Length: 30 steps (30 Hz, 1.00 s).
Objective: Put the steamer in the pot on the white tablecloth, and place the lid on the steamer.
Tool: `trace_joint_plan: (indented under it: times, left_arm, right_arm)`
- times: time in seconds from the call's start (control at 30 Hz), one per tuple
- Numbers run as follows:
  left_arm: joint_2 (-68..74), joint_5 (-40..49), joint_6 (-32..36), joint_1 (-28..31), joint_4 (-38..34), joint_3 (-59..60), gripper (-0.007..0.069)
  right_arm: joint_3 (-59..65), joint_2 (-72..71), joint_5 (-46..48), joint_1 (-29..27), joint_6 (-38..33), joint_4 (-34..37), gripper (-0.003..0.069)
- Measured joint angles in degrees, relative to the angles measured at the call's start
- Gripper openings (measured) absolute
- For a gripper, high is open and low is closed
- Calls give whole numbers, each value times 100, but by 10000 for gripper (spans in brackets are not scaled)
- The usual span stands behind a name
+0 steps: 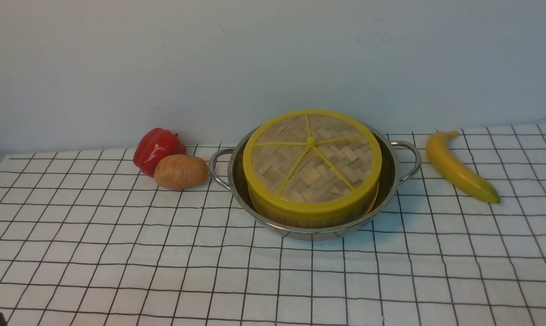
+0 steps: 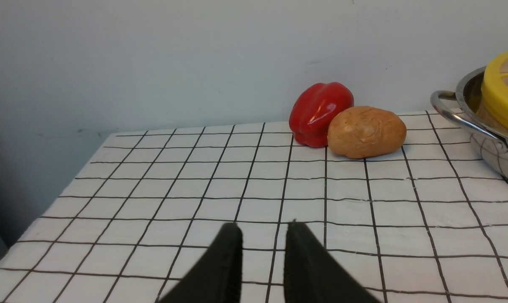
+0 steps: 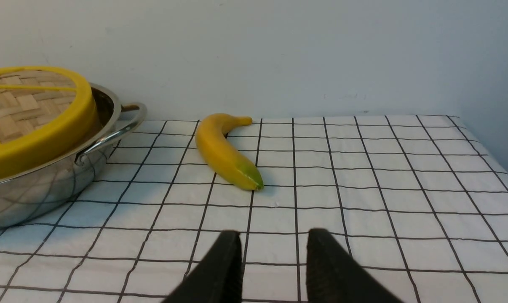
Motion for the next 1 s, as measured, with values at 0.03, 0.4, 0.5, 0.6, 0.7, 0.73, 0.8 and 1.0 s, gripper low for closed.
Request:
trace_joint_plan:
  times: [0.03,0.4,0.5,0.6,0.7,0.73,0.8,1.0]
  left_arm:
    - [0,0,0,0,0,0,149]
    - [0,0,-1,0,0,0,160]
    - [0,0,-1,0,0,0,167]
    - [0,0,-1,0,0,0,178]
    - [0,0,-7,0,0,0,182]
    - [0,0,-7,0,0,0,184]
    - [0,0,-7,0,0,0,190]
    - [0,0,-7,0,0,0,190]
  right_arm:
    - [0,0,0,0,0,0,243]
    - [0,0,0,0,0,4,243]
    - [0,0,0,0,0,4,243]
    - [0,0,0,0,0,4,243]
    - [0,0,0,0,0,4,243]
    - [0,0,0,0,0,4,243]
    - [0,0,0,0,0,4,243]
    - [0,0,0,0,0,4,243]
